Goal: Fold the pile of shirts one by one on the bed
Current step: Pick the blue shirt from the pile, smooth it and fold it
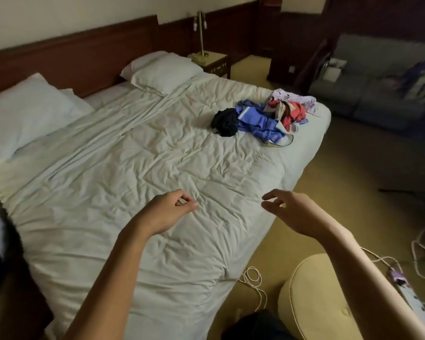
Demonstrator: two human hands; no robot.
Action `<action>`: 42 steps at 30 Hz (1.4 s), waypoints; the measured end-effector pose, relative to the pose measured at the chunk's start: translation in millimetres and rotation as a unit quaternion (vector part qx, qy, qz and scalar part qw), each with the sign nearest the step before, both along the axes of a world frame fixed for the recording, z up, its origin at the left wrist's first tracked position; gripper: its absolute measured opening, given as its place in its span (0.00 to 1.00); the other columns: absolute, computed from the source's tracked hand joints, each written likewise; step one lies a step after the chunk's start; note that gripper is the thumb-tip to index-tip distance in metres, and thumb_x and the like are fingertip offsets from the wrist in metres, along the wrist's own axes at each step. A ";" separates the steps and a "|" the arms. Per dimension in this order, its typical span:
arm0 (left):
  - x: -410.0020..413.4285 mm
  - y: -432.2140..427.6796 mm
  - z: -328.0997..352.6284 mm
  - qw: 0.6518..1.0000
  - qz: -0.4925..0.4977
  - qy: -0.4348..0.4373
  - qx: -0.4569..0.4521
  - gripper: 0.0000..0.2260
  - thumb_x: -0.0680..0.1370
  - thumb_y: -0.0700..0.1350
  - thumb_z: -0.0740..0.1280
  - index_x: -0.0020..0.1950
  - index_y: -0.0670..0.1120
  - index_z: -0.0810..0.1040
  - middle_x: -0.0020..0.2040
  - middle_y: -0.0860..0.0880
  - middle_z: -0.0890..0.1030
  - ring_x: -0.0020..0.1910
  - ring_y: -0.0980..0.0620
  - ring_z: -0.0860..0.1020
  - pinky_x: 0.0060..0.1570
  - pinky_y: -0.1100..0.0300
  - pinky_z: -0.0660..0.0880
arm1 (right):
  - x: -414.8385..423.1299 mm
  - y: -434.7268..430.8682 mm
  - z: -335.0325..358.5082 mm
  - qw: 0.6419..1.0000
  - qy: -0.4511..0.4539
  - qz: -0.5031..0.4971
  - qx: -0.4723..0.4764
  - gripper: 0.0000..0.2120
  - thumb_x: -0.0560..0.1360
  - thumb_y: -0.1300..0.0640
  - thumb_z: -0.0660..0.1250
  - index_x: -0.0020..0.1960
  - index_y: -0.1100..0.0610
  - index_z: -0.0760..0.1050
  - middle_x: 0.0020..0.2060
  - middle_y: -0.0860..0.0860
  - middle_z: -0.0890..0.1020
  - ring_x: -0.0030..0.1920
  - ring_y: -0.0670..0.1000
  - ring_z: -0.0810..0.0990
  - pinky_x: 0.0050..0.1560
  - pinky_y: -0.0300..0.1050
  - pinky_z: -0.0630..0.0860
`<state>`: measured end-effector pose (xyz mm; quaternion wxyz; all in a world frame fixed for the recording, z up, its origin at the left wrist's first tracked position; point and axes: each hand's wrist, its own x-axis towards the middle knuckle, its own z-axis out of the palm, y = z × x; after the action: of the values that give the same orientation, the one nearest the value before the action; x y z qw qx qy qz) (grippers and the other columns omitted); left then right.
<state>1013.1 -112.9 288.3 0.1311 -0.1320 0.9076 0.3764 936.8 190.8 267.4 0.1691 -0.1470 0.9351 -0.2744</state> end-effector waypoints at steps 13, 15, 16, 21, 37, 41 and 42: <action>-264.9 30.6 -39.5 0.999 0.031 -0.039 -0.005 0.12 0.78 0.61 0.66 0.56 0.57 0.79 0.52 0.54 0.80 0.50 0.56 0.79 0.46 0.61 0.72 | -284.4 50.0 -27.2 1.000 0.001 0.019 -0.017 0.14 0.79 0.40 0.62 0.62 0.42 0.76 0.53 0.44 0.83 0.42 0.40 0.79 0.42 0.37 0.74; -303.8 40.7 -40.6 0.998 0.047 -0.032 0.001 0.10 0.78 0.60 0.66 0.55 0.57 0.79 0.52 0.54 0.81 0.49 0.55 0.80 0.45 0.61 0.72 | -329.5 59.0 -23.5 0.999 0.005 0.032 -0.013 0.14 0.79 0.41 0.62 0.62 0.43 0.77 0.53 0.44 0.83 0.45 0.42 0.80 0.43 0.38 0.74; -326.4 46.5 -41.2 0.998 0.056 -0.028 0.010 0.09 0.78 0.59 0.66 0.54 0.57 0.80 0.51 0.54 0.81 0.48 0.55 0.81 0.44 0.61 0.73 | -355.3 64.5 -20.7 0.999 0.005 0.037 -0.010 0.14 0.79 0.41 0.63 0.62 0.43 0.77 0.53 0.44 0.83 0.46 0.44 0.80 0.45 0.39 0.74; -412.3 55.9 -41.3 0.997 0.074 -0.023 0.031 0.07 0.78 0.59 0.67 0.51 0.59 0.80 0.50 0.52 0.83 0.46 0.52 0.82 0.55 0.52 0.78 | -455.3 70.6 -11.0 0.999 0.011 0.048 0.002 0.14 0.80 0.42 0.62 0.61 0.45 0.77 0.52 0.44 0.82 0.49 0.46 0.80 0.48 0.43 0.76; -725.9 119.0 -120.8 0.993 -0.003 -0.077 0.090 0.08 0.80 0.53 0.67 0.51 0.50 0.80 0.44 0.53 0.82 0.39 0.56 0.78 0.35 0.66 0.70 | -724.0 107.1 -123.2 0.994 -0.080 -0.032 0.073 0.11 0.80 0.48 0.64 0.59 0.49 0.79 0.53 0.55 0.82 0.52 0.56 0.80 0.50 0.46 0.75; -831.9 157.2 -199.5 0.996 -0.044 -0.070 0.023 0.07 0.77 0.50 0.71 0.55 0.51 0.81 0.50 0.51 0.81 0.49 0.53 0.79 0.49 0.63 0.75 | -806.0 129.6 -217.3 0.989 -0.108 -0.070 0.075 0.14 0.80 0.46 0.63 0.61 0.50 0.79 0.57 0.56 0.82 0.57 0.59 0.79 0.54 0.47 0.74; -855.2 168.1 -223.9 0.995 -0.064 -0.077 -0.001 0.10 0.78 0.47 0.71 0.58 0.51 0.80 0.54 0.48 0.79 0.52 0.50 0.79 0.55 0.59 0.75 | -821.2 133.7 -243.3 0.989 -0.106 -0.072 0.071 0.14 0.79 0.45 0.63 0.61 0.50 0.79 0.57 0.56 0.82 0.56 0.59 0.79 0.53 0.47 0.74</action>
<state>157.9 55.2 64.4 0.2239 -0.1026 0.9019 0.3550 115.7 324.5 24.1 0.2571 -0.0369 0.9371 -0.2332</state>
